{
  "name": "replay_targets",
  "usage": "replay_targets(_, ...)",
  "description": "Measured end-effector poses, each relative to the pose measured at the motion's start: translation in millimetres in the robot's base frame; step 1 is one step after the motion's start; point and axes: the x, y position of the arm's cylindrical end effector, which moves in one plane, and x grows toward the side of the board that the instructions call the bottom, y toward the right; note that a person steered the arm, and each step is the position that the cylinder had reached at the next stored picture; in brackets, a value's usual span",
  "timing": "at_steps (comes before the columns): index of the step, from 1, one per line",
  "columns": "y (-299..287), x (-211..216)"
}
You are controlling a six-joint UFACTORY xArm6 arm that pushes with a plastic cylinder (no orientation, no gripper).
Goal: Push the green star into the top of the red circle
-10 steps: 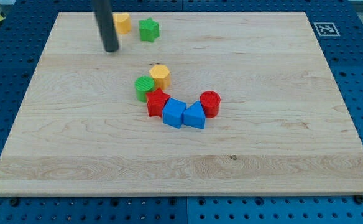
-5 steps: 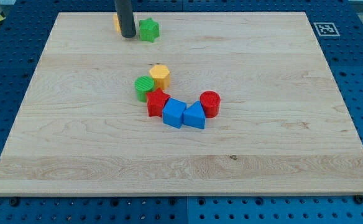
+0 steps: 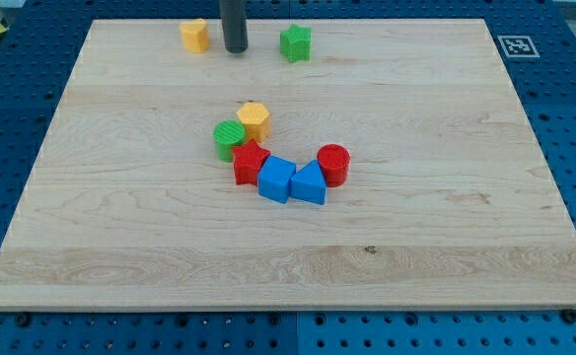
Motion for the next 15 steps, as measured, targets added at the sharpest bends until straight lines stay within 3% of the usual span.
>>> replay_targets(1, 6, -31)
replay_targets(2, 37, -30)
replay_targets(4, 86, 54)
replay_targets(6, 36, 21)
replay_targets(7, 54, -10)
replay_targets(8, 103, 4)
replay_targets(9, 127, 60)
replay_targets(10, 139, 85)
replay_targets(12, 170, 40)
replay_targets(15, 181, 115)
